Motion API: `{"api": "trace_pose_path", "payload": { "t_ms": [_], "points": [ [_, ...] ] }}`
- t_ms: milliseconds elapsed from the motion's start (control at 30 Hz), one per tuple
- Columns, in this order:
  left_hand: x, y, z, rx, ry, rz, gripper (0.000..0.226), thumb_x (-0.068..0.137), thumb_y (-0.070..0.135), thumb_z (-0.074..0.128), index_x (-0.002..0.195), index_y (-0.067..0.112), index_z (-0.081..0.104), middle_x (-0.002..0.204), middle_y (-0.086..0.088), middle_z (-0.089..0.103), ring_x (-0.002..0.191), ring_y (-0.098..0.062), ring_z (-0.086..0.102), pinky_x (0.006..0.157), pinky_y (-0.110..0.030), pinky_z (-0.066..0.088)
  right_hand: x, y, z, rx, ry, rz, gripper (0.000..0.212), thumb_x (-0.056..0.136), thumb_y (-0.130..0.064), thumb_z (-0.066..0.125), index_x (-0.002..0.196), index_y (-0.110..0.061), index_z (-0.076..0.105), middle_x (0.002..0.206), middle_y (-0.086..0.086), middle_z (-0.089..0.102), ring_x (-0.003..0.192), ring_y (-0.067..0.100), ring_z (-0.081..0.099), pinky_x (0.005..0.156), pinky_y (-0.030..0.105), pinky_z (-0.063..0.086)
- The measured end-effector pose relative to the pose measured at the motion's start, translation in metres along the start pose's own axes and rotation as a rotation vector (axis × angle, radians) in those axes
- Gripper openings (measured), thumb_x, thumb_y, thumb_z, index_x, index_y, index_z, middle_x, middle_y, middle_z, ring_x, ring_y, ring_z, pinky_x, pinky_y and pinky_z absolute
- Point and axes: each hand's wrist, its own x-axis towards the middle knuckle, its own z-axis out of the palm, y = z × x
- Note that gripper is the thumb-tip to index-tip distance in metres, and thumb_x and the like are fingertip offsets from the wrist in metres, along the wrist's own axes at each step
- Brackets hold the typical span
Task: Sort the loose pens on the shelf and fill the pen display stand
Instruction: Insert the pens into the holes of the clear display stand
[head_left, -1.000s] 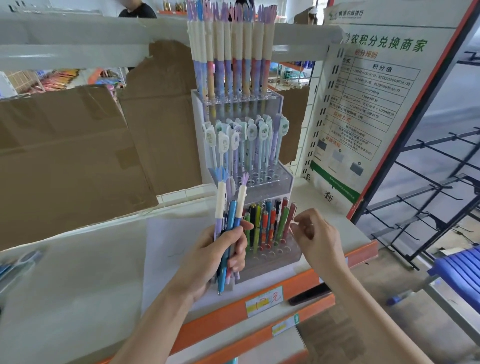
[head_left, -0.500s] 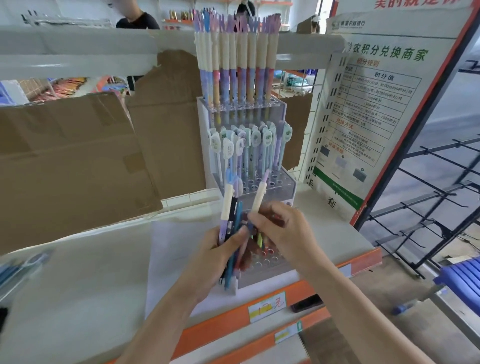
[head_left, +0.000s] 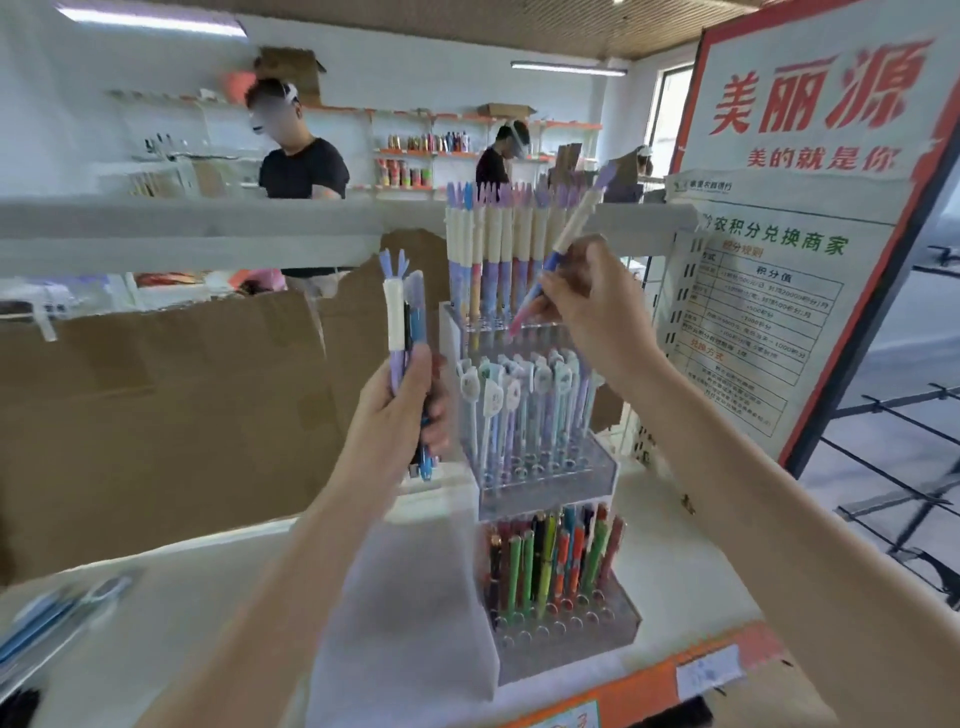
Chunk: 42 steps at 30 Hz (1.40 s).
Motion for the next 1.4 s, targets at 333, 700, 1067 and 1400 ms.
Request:
{"api": "trace_pose_path", "payload": {
  "t_ms": [333, 700, 1067, 1400],
  "points": [
    [0.011, 0.009, -0.001, -0.032, 0.037, -0.053, 0.014, 0.100, 0.017, 0.039, 0.091, 0.009, 0.044, 0.060, -0.001, 0.046, 0.042, -0.011, 0.035, 0.040, -0.020, 0.031, 0.054, 0.001, 0.043, -0.210, 0.001, -0.017, 0.006, 0.096, -0.014, 0.050, 0.101, -0.011, 0.048, 0.084, 0.008, 0.067, 0.071, 0.018, 0.067, 0.082, 0.045, 0.053],
    [0.008, 0.010, -0.004, -0.073, 0.027, -0.037, 0.013, 0.098, 0.018, 0.045, 0.094, 0.006, 0.048, 0.062, -0.004, 0.049, 0.043, -0.012, 0.038, 0.040, -0.020, 0.034, 0.057, -0.003, 0.047, -0.330, 0.028, -0.101, 0.012, 0.093, -0.016, 0.056, 0.101, -0.007, 0.055, 0.088, 0.004, 0.062, 0.079, 0.018, 0.057, 0.081, 0.036, 0.048],
    [0.003, 0.012, -0.003, -0.042, 0.040, -0.029, 0.015, 0.098, 0.018, 0.044, 0.096, 0.004, 0.050, 0.060, 0.000, 0.052, 0.042, -0.010, 0.038, 0.039, -0.020, 0.033, 0.043, 0.024, 0.055, -0.349, 0.008, -0.010, 0.014, 0.088, -0.018, 0.062, 0.089, -0.005, 0.057, 0.079, 0.004, 0.060, 0.076, 0.019, 0.055, 0.067, 0.030, 0.042],
    [0.001, 0.013, 0.001, -0.090, 0.036, -0.066, 0.019, 0.099, 0.017, 0.043, 0.088, 0.003, 0.053, 0.064, -0.005, 0.053, 0.043, -0.013, 0.038, 0.039, -0.021, 0.033, 0.012, 0.003, 0.044, -0.196, -0.050, 0.027, 0.023, 0.093, -0.029, 0.055, 0.089, -0.009, 0.065, 0.066, -0.005, 0.059, 0.047, -0.002, 0.045, 0.049, 0.012, 0.036]
  ]
}}
